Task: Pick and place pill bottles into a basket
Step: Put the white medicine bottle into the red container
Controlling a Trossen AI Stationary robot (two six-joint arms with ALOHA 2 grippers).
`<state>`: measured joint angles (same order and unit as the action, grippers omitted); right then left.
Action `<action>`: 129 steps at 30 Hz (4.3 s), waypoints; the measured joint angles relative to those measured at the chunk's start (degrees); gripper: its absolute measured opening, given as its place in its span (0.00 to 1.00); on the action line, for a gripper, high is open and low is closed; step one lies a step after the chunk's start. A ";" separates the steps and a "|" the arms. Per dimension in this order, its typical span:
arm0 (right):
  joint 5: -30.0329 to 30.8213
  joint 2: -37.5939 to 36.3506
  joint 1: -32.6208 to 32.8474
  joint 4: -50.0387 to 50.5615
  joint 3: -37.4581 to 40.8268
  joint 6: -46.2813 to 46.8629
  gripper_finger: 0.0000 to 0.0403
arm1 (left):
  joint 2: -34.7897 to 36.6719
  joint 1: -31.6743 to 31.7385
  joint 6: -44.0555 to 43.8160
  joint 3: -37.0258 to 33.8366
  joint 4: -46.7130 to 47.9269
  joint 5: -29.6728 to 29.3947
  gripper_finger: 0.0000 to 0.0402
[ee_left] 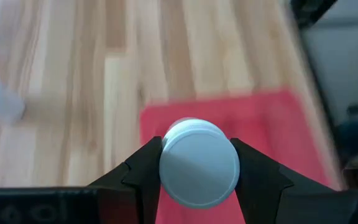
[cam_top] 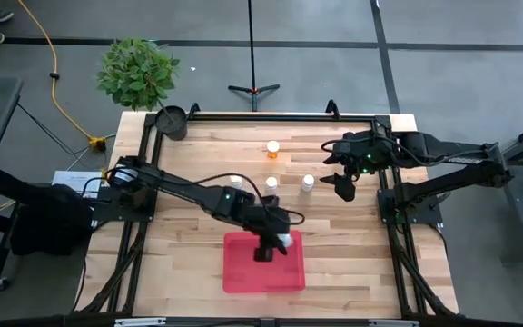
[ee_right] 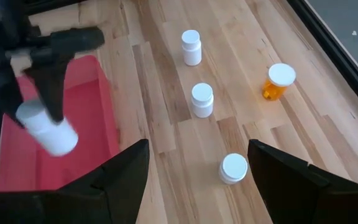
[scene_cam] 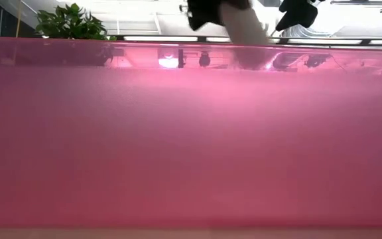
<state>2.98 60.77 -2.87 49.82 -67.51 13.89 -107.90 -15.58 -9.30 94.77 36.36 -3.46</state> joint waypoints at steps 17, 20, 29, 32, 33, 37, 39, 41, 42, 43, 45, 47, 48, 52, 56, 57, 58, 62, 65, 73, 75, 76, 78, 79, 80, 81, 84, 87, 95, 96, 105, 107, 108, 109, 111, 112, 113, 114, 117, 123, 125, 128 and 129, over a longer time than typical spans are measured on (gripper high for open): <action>-0.87 0.00 0.02 -2.62 0.00 2.75 0.65 | -1.22 -1.79 2.06 -0.03 1.58 -5.27 0.49; -0.86 0.00 0.04 -4.39 0.00 2.69 0.65 | -1.22 -1.79 2.90 -0.03 1.17 -5.98 0.49; -1.03 0.00 0.02 -5.15 0.00 2.68 0.65 | -2.59 -1.72 4.58 0.11 2.34 -7.81 0.49; -1.00 0.00 0.02 -5.16 0.00 2.62 0.65 | -4.79 -1.72 4.99 0.04 2.24 -7.30 0.49; -0.93 0.00 0.02 -5.15 0.00 2.57 0.65 | -5.19 -1.78 5.20 0.02 2.34 -7.06 0.49; -0.16 -0.02 0.02 -4.75 -0.02 1.66 0.65 | -7.48 -2.06 5.95 0.14 0.48 -5.43 0.49; -0.07 0.04 0.02 -4.71 -0.03 1.29 0.65 | -8.19 -2.14 6.13 -0.21 1.60 -4.46 0.49; 0.01 0.03 0.02 -4.64 -0.04 1.09 0.65 | -9.03 -2.16 6.08 0.19 -0.78 -3.71 0.49; 0.04 0.15 0.02 -4.70 -0.04 1.09 0.65 | -9.05 -2.16 6.08 -0.02 0.85 -3.45 0.49; 0.06 0.17 0.02 -4.70 -0.04 1.07 0.65 | -9.28 -2.16 6.07 -0.18 1.24 -2.98 0.49; 0.17 0.26 0.00 -4.65 -0.03 1.07 0.65 | -10.11 -2.16 5.79 0.12 -1.42 -2.59 0.49; 0.24 0.42 0.01 -4.70 -0.04 1.07 0.65 | -10.12 -2.16 5.66 -0.14 -0.38 -2.22 0.49; 0.26 0.44 0.00 -4.70 -0.04 1.07 0.65 | -10.13 -2.16 5.62 -0.10 -1.82 -1.86 0.49; 0.50 0.66 0.00 -4.92 -0.03 1.07 0.65 | -10.14 -2.11 5.99 -0.01 -3.92 -1.91 0.49; 0.50 0.68 0.00 -5.13 -0.04 1.09 0.65 | -10.16 -2.09 6.15 -0.01 -5.12 -1.99 0.49; 0.50 0.68 0.02 -5.14 -0.04 1.11 0.65 | -10.16 -2.09 6.41 -0.01 -5.28 -2.00 0.49; 0.50 0.68 0.01 -5.15 -0.03 1.11 0.65 | -10.18 -2.09 6.53 -0.01 -5.65 -2.00 0.49; 0.48 0.68 0.00 -5.14 -0.02 1.23 0.65 | -10.63 -2.06 6.99 0.00 -6.06 -2.00 0.49; 0.50 0.68 0.00 -5.14 -0.02 1.61 0.65 | -11.66 -2.07 7.58 0.07 -6.73 -1.91 0.49; 0.48 0.68 0.02 -5.50 -0.02 1.75 0.65 | -12.61 -2.05 7.99 -0.01 -6.71 -1.62 0.49; 0.48 0.68 0.02 -5.62 -0.03 1.73 0.65 | -12.61 -1.98 8.35 -0.01 -6.72 -1.72 0.49; 0.48 0.68 0.02 -5.62 -0.02 1.74 0.65 | -12.61 -1.79 8.72 -0.01 -6.80 -1.94 0.49; 0.48 0.68 0.02 -5.62 -0.02 1.73 0.65 | -12.61 -1.57 9.07 -0.01 -6.74 -2.06 0.49; 0.48 0.68 0.02 -5.64 -0.02 1.74 0.65 | -12.61 -1.27 9.07 -0.01 -6.66 -2.13 0.49; 0.48 0.68 0.02 -5.66 -0.02 1.75 0.65 | -12.61 -1.03 9.07 -0.01 -6.74 -2.43 0.49; 0.48 0.68 0.02 -5.69 -0.02 1.75 0.65 | -12.61 -0.72 9.07 -0.01 -6.90 -2.63 0.49; 0.46 0.68 0.02 -5.75 -0.02 1.96 0.65 | -12.61 0.27 9.07 -0.01 -7.07 -2.61 0.49; 0.46 0.68 0.02 -5.77 -0.02 2.16 0.65 | -12.61 1.03 9.07 -0.01 -7.62 -1.72 0.49; 0.21 0.68 0.02 -5.73 -0.02 2.16 0.65 | -12.61 0.94 9.07 -0.01 -8.37 1.01 0.49; 0.21 0.68 0.02 -5.73 -0.02 2.16 0.65 | -12.61 0.94 9.05 -0.01 -8.37 1.44 0.49; 0.22 0.68 0.02 -5.73 -0.02 2.16 0.65 | -13.03 0.94 9.05 -0.05 -8.36 1.41 0.49; 0.20 0.68 0.02 -5.73 -0.02 2.16 0.65 | -13.03 0.95 9.05 -0.05 -8.34 1.41 0.49; 0.22 0.68 0.02 -5.73 -0.02 2.16 0.65 | -13.03 0.97 9.05 -0.05 -8.39 1.41 0.49; 0.20 0.68 0.02 -5.73 -0.02 2.16 0.65 | -13.03 0.97 9.05 -0.05 -8.39 1.41 0.49; 0.21 0.68 0.02 -5.73 -0.02 2.16 0.65 | -13.03 0.95 9.05 -0.05 -8.31 1.41 0.50; 0.20 0.68 0.02 -5.73 -0.02 2.16 0.65 | -13.03 0.94 9.05 -0.05 -8.32 1.41 0.51; 0.20 0.68 0.02 -5.73 -0.02 2.16 0.65 | -13.03 0.94 9.05 -0.05 -8.35 1.41 0.52; 0.16 0.68 0.02 -5.73 -0.02 2.16 0.65 | -13.03 0.94 9.05 -0.05 -8.35 1.40 0.53; 0.02 0.68 0.02 -5.72 -0.02 2.16 0.65 | -13.03 0.97 9.05 -0.05 -8.33 1.10 0.56; 0.02 0.68 0.02 -5.70 -0.02 2.16 0.65 | -13.03 0.97 9.05 -0.05 -8.33 -0.10 0.58; 0.02 0.68 0.02 -5.70 -0.02 2.16 0.65 | -13.03 0.97 9.05 -0.05 -8.30 -0.07 0.59; -0.01 0.68 0.02 -5.70 0.00 2.16 0.65 | -13.03 0.97 9.05 -0.05 -8.32 -0.07 0.59; -0.14 0.68 0.02 -5.70 0.00 2.16 0.65 | -13.03 0.97 9.05 -0.05 -8.32 -0.07 0.59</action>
<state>2.85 61.45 -2.85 44.12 -67.51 16.05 -120.92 -14.61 -0.25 94.72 28.03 -3.53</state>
